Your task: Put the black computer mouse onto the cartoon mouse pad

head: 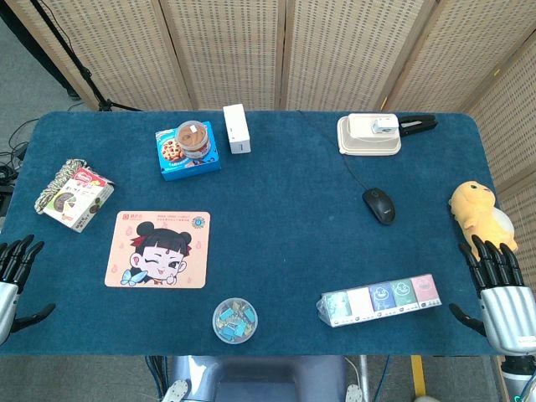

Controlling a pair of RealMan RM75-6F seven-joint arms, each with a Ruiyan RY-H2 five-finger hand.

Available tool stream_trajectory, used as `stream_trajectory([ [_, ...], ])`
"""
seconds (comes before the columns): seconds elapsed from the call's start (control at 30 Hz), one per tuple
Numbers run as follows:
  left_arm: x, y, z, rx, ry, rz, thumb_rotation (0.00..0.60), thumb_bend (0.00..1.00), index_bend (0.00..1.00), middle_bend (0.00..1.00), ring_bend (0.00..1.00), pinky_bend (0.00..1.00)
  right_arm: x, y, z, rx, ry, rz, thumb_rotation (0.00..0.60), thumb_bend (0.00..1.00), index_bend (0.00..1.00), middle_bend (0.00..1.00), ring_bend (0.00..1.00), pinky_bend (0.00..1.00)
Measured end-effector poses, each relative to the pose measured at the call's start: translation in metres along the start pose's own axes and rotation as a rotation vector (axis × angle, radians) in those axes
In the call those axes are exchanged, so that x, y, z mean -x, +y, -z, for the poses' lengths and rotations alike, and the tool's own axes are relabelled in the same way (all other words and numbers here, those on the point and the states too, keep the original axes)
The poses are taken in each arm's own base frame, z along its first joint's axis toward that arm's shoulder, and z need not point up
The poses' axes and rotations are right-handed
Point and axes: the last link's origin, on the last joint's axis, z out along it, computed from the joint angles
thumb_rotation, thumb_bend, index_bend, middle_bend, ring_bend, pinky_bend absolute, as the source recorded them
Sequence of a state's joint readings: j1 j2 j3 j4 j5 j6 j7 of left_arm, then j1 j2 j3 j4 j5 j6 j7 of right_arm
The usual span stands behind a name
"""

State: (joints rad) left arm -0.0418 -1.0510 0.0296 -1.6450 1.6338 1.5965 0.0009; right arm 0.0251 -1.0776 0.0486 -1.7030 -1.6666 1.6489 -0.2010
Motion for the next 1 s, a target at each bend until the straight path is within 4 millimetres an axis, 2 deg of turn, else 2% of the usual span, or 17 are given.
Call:
stream_trajectory([
  [0.27, -0.002, -0.003, -0.001, -0.007, -0.013, 0.03, 0.6, 0.05, 0.0, 0.0, 0.0, 0.0, 0.011, -0.008, -0.006, 0.016, -0.006, -0.017, 0.6, 0.0, 0.0, 0.0, 0.0, 0.0],
  [0.4, -0.005, -0.005, -0.004, -0.006, -0.013, 0.042, 0.6, 0.05, 0.0, 0.0, 0.0, 0.0, 0.017, -0.018, -0.02, -0.013, -0.065, -0.075, 0.6, 0.0, 0.0, 0.0, 0.0, 0.0],
  [0.5, -0.004, -0.005, -0.005, -0.003, -0.019, 0.042, 0.6, 0.05, 0.0, 0.0, 0.0, 0.0, 0.021, -0.029, -0.041, -0.045, -0.121, -0.134, 0.6, 0.0, 0.0, 0.0, 0.0, 0.0],
  [0.73, -0.004, -0.004, -0.006, 0.003, -0.014, 0.042, 0.6, 0.05, 0.0, 0.0, 0.0, 0.0, 0.029, -0.058, -0.107, -0.092, -0.149, -0.165, 0.6, 0.0, 0.0, 0.0, 0.0, 0.0],
  [1.0, 0.002, -0.005, -0.014, -0.03, -0.034, 0.037, 0.6, 0.05, 0.0, 0.0, 0.0, 0.0, 0.067, -0.074, -0.163, -0.015, -0.218, -0.107, 0.6, 0.0, 0.0, 0.0, 0.0, 0.0],
])
